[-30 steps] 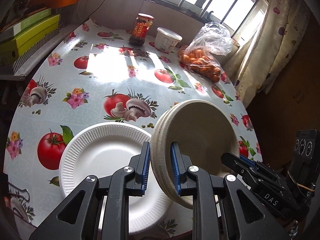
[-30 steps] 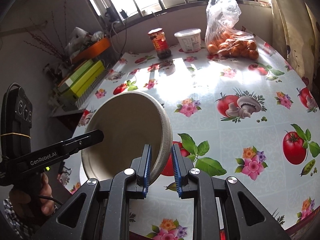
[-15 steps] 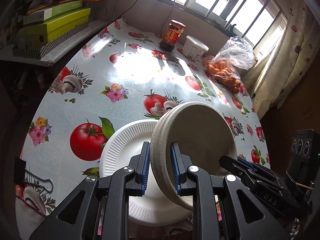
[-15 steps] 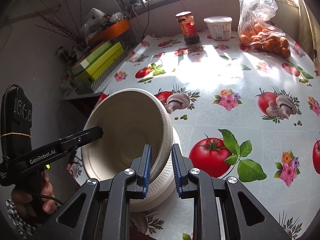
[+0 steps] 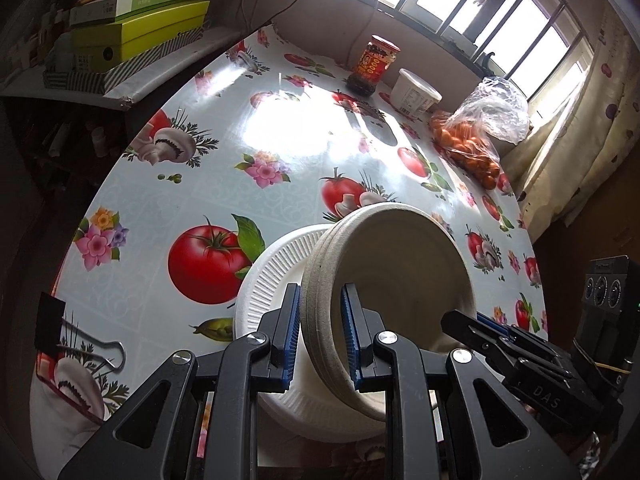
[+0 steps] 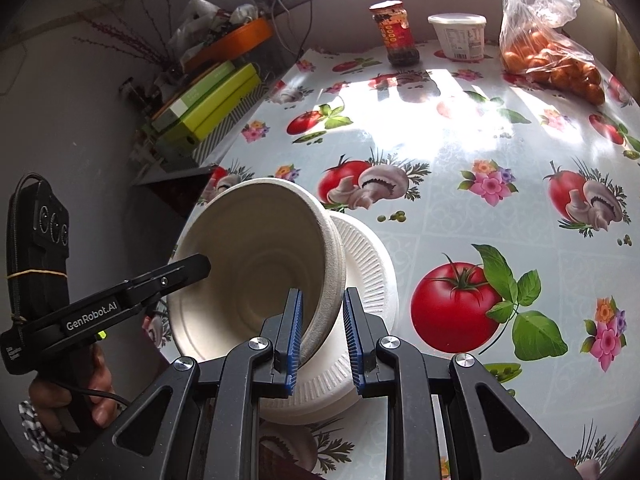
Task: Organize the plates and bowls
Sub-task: 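Lower the nested kraft bowls onto the white plates with both tools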
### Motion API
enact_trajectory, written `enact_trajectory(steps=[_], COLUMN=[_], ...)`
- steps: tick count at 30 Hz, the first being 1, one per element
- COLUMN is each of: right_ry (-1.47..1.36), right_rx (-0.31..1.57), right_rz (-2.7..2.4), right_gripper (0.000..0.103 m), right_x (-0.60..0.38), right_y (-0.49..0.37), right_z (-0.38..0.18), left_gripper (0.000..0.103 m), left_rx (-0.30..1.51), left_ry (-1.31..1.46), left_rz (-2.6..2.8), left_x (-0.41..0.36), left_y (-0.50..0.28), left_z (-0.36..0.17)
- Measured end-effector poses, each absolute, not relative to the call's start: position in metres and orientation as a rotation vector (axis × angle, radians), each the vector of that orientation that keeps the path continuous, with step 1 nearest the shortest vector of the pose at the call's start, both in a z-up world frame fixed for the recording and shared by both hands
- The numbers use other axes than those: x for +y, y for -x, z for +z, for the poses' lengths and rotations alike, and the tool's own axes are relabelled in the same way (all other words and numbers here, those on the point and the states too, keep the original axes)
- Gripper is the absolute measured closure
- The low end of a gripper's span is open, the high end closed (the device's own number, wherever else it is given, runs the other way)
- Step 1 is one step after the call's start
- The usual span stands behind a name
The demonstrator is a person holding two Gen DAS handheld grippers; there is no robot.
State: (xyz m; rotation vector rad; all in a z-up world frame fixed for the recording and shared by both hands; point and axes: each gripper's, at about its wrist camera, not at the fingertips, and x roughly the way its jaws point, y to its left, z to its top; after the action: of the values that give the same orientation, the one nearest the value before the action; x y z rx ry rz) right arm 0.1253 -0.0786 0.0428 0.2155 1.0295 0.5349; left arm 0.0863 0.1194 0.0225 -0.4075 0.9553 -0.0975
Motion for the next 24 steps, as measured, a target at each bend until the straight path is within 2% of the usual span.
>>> enact_trajectory(steps=[18, 24], right_ry=[-0.202, -0.207], right_rx=[1.027, 1.021], right_rz=[0.528, 0.542], right_gripper=[0.082, 0.074], right_x=[-0.077, -0.076], right_y=[-0.128, -0.127], right_z=[0.038, 0.040], left_gripper=[0.082, 0.081], left_rx=[0.974, 0.968], left_ry=[0.417, 0.412], left_rz=[-0.099, -0.094], left_x=[0.121, 0.123], left_y=[-0.089, -0.090], left_z=[0.011, 0.010])
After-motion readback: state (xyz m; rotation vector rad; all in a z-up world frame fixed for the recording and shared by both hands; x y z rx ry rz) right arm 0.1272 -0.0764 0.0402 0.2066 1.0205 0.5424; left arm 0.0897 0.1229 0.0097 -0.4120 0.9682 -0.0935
